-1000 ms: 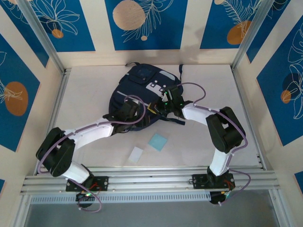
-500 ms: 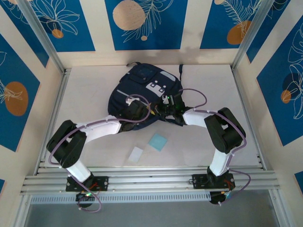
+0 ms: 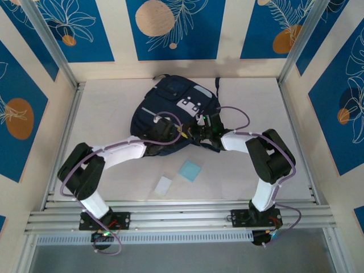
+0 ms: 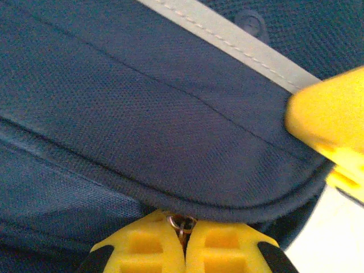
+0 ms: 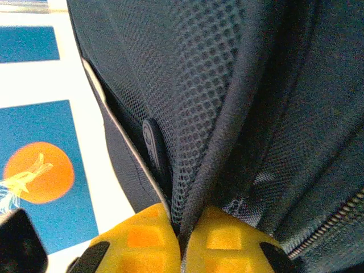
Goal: Pack books, pencil case, and school supplies into a backpack
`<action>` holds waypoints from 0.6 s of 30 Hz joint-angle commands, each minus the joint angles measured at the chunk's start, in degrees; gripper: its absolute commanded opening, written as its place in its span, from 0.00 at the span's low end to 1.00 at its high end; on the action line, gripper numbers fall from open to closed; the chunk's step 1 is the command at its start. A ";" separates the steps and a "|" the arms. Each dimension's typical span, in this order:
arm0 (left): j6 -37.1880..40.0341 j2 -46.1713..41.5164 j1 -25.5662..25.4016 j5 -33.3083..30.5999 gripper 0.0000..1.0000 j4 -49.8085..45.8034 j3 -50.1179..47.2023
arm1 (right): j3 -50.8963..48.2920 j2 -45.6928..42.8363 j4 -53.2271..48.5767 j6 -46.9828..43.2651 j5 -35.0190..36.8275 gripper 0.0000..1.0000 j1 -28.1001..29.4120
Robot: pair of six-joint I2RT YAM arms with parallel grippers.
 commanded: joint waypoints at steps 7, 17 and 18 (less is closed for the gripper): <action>19.09 -6.11 9.94 5.27 0.00 -19.00 3.42 | 3.99 -7.09 -20.92 -21.34 -1.46 0.00 -3.01; 24.50 -5.12 13.77 22.43 0.00 -24.13 6.50 | 8.71 -6.55 -29.75 -28.30 -2.63 0.00 -6.98; 24.69 -5.04 13.69 22.19 0.00 -24.75 6.63 | 9.06 -6.30 -30.03 -28.60 -2.73 0.00 -6.99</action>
